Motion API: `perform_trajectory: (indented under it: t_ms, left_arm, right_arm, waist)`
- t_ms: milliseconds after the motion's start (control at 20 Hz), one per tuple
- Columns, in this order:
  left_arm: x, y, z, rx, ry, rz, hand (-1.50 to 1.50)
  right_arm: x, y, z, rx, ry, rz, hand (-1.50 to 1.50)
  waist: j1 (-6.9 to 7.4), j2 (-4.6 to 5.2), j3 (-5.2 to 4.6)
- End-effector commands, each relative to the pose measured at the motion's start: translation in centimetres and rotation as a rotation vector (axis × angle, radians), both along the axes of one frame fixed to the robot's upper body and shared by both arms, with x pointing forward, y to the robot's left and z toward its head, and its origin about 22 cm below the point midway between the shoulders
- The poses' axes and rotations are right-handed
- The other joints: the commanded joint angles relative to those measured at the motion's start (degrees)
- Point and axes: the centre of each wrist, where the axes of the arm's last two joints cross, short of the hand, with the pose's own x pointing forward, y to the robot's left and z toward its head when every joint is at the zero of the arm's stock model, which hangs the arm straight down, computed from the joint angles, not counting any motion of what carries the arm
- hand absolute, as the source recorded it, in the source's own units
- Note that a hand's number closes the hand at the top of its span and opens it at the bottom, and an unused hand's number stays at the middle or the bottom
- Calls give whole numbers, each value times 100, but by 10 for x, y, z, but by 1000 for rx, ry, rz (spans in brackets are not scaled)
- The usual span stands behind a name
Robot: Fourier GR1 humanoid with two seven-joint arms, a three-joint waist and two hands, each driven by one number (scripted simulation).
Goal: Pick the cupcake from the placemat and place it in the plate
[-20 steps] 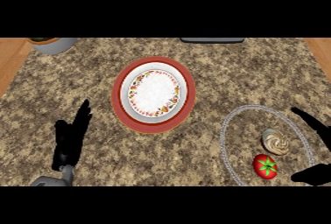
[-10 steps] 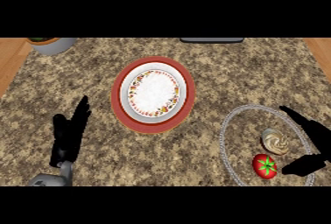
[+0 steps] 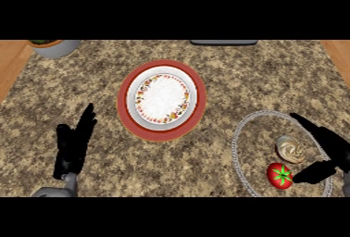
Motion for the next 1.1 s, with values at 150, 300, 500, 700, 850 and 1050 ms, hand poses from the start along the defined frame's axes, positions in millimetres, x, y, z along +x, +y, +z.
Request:
perform_trajectory:
  t_ms: [150,300,500,700,850,1050]
  left_arm:
    - [5,18,-16,2,-15,15,0]
    - [4,19,-4,11,-7,21,0]
    - [-3,-3,4,-5,7,0,0]
    - [1,5,10,5,-16,4,0]
    - [16,-6,-6,0,-9,3,0]
    - [7,9,1,-3,-4,15,0]
  right_arm:
    - [-10,-16,-8,-25,22,10,-150]
    - [-8,21,-17,-11,17,7,-150]
    - [1,-11,-19,-57,-16,73,150]
    - [9,1,-24,-94,-85,66,150]
    - [8,19,-34,-98,-117,51,150]
    - [10,6,-8,-168,-234,-50,150]
  waist:
    - [-14,0,-1]
    - [-9,-2,-1]
    - [9,0,2]
    - [9,-1,1]
    - [-14,2,0]
    - [-20,-5,-2]
